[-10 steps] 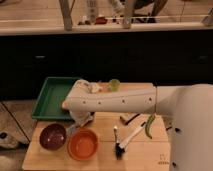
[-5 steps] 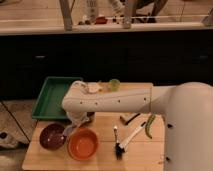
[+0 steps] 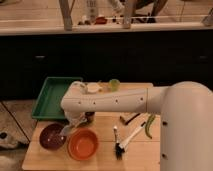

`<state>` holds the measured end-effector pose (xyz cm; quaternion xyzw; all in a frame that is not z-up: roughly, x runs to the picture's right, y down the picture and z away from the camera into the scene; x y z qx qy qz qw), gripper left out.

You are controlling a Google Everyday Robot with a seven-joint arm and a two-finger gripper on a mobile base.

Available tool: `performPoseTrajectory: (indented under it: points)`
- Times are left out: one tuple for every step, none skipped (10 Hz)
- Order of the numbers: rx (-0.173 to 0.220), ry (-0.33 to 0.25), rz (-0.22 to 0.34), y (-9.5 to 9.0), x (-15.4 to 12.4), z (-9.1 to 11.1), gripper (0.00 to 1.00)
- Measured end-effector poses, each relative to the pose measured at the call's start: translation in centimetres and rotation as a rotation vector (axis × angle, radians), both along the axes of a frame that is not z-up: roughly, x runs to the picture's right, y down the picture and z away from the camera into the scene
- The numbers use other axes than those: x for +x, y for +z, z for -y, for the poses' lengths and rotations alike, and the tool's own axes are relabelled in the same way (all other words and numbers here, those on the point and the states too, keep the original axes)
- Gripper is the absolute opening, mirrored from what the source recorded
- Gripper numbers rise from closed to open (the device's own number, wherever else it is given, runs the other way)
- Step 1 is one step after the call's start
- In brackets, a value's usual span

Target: Place towel in red bowl

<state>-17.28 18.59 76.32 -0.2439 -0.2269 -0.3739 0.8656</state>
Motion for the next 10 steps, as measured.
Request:
performPoseTrajectory:
  points:
    - [-0.002,0.005,0.002,0.3,-0.1,0.1,0.01]
    - [-0.002,0.009,0.001,0.4,-0.1,0.2,0.01]
    - [-0.006,0.005,-0.003,0.2,0.1,-0.1,0.01]
    - [-0.008,0.005,-0.007,-0.2,0.5,-0.5,0.01]
    - [-0.013,0.005,-0.012,-0.5,0.8,-1.0,0.01]
    - [-0.014,0.004,-0.015,-0.7,1.0,-1.1,0.01]
    - [-0.032,-0.007,-0.023,-1.6,1.7,-2.5,0.01]
    - [-0.040,-0.013,-0.028,-1.9,2.1,-2.9,0.01]
    - [-0.052,-0.014,-0.031,-2.2,2.7,-3.6,0.01]
    - [-0.062,-0.010,-0.032,-2.3,3.4,-4.2,0.01]
